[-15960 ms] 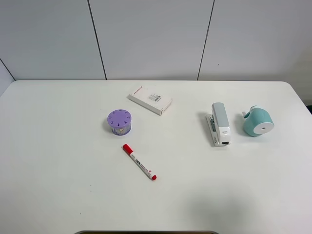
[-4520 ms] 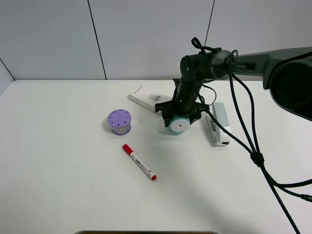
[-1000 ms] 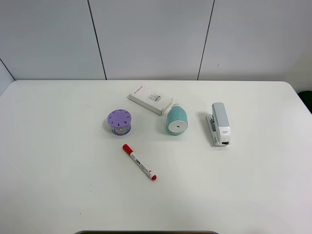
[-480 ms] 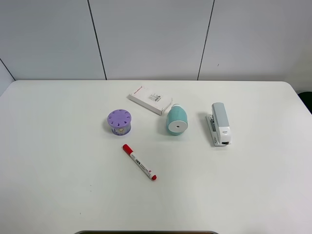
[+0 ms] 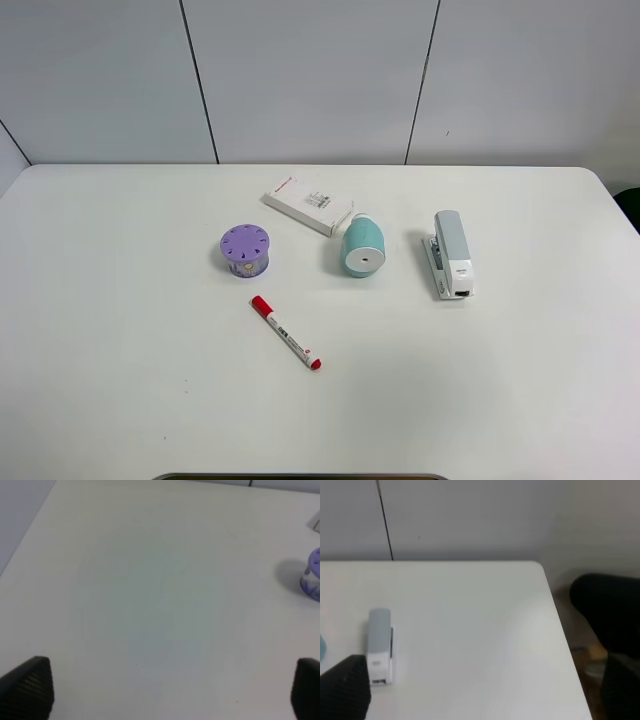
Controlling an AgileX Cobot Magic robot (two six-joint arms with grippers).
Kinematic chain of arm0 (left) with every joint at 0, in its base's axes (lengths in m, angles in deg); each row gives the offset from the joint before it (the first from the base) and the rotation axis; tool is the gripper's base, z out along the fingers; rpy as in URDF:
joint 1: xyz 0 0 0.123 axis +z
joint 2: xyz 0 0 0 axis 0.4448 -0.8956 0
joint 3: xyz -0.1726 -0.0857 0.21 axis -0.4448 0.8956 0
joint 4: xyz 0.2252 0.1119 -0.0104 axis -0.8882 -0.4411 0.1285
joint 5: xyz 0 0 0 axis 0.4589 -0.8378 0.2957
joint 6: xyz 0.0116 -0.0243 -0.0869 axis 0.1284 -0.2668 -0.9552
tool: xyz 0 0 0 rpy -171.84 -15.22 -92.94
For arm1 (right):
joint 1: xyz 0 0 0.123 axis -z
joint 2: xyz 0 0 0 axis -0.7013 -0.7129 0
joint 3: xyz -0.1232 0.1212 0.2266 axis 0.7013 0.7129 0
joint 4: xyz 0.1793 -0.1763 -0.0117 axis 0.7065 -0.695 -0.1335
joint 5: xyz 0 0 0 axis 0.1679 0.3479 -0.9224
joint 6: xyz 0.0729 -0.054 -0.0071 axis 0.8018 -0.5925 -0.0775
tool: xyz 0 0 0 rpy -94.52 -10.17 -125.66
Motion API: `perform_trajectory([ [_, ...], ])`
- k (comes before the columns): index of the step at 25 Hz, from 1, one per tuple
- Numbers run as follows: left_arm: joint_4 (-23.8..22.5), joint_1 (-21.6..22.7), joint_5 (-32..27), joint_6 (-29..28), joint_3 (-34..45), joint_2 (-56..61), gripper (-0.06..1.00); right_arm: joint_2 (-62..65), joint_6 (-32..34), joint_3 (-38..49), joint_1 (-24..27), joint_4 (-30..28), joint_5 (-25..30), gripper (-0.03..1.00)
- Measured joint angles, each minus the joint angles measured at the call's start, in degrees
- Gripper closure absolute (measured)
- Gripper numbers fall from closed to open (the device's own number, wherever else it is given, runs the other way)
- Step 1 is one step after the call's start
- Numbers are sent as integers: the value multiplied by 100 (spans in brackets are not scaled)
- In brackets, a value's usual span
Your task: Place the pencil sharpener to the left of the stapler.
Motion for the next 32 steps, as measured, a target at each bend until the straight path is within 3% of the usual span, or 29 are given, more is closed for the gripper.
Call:
perform_trajectory([
  [7, 0, 0, 0, 0, 0, 0, -1, 1020, -238, 1163, 557, 506, -11, 6],
  [18, 0, 0, 0, 0, 0, 0, -1, 2075, -299, 2572, 686, 850, -325, 6],
  [32, 0, 0, 0, 0, 0, 0, -1, 2271, -638, 3390, 825, 1443, -865, 6],
])
